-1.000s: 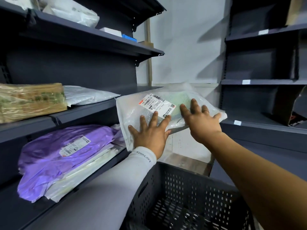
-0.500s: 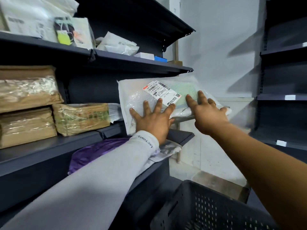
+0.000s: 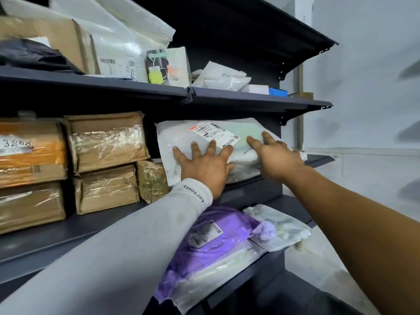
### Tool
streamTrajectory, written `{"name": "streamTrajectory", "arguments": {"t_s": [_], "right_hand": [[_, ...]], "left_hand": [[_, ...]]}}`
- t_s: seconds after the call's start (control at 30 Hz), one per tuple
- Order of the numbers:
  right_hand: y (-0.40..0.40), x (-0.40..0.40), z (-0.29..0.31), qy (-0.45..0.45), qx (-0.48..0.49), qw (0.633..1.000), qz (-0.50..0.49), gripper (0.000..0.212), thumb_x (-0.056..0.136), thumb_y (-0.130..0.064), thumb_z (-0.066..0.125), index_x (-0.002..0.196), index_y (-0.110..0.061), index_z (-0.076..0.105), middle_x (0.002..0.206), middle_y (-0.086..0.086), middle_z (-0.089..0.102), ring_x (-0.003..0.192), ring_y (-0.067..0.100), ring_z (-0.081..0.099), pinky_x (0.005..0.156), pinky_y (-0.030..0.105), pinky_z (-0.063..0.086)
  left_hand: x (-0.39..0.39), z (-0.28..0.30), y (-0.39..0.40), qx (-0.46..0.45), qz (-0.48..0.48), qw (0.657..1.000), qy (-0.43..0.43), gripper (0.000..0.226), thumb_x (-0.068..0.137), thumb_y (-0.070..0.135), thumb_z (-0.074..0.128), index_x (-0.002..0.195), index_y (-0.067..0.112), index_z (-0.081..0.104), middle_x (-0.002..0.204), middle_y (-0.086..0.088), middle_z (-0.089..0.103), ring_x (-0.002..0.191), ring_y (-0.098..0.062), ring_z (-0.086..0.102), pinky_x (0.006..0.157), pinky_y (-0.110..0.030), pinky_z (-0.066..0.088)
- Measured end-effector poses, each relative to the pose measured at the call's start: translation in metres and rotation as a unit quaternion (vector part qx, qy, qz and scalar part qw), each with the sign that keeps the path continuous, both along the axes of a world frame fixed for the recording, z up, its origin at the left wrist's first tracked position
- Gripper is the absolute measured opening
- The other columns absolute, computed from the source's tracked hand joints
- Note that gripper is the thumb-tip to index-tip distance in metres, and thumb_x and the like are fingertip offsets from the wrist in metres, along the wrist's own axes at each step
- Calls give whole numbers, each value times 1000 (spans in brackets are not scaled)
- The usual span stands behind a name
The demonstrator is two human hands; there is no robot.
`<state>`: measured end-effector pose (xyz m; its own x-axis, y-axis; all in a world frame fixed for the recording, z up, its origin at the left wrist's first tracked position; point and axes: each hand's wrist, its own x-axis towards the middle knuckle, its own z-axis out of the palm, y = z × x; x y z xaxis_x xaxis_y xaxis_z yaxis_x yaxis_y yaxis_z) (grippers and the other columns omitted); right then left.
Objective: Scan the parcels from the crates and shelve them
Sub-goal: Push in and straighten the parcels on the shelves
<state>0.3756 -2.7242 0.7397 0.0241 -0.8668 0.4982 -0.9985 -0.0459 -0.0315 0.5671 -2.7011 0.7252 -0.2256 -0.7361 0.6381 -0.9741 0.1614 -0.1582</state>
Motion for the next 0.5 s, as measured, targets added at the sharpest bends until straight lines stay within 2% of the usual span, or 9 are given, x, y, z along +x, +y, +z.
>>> {"name": "streamTrajectory", "arguments": {"t_s": [0.1, 0.23, 0.4, 0.5], "right_hand": [[-27, 9, 3, -18, 2, 999, 31, 97, 89, -2, 56, 161, -46, 8, 174, 3, -2, 154, 41, 21, 114, 66, 36], [-57, 25, -8, -62, -46, 995, 64, 93, 91, 4, 48, 162, -44, 10, 174, 5, 2, 157, 38, 15, 116, 65, 33], [-79, 38, -36, -125, -137, 979, 84, 104, 93, 12, 47, 163, -42, -5, 174, 7, -10, 160, 37, 1, 120, 57, 33], [-89, 47, -50, -157, -162, 968, 106, 113, 87, 20, 43, 162, -47, -8, 172, -1, -21, 160, 32, -7, 111, 49, 43]], "left_hand": [[7, 5, -21, -14, 13, 1000, 0, 49, 109, 52, 32, 156, 46, 19, 171, -5, 22, 154, -50, 16, 111, -83, 3], [17, 6, -42, -50, 43, 998, 7, 48, 109, 50, 31, 154, 46, 18, 163, -7, 36, 150, -48, 25, 112, -81, 5], [17, 12, -64, -134, 60, 986, -84, 55, 110, 40, 40, 158, 43, 15, 168, -10, 27, 153, -43, 24, 114, -78, 4], [16, 13, -72, -150, 75, 978, -120, 59, 109, 37, 41, 160, 41, 13, 170, -10, 21, 154, -42, 21, 114, -78, 4]]}}
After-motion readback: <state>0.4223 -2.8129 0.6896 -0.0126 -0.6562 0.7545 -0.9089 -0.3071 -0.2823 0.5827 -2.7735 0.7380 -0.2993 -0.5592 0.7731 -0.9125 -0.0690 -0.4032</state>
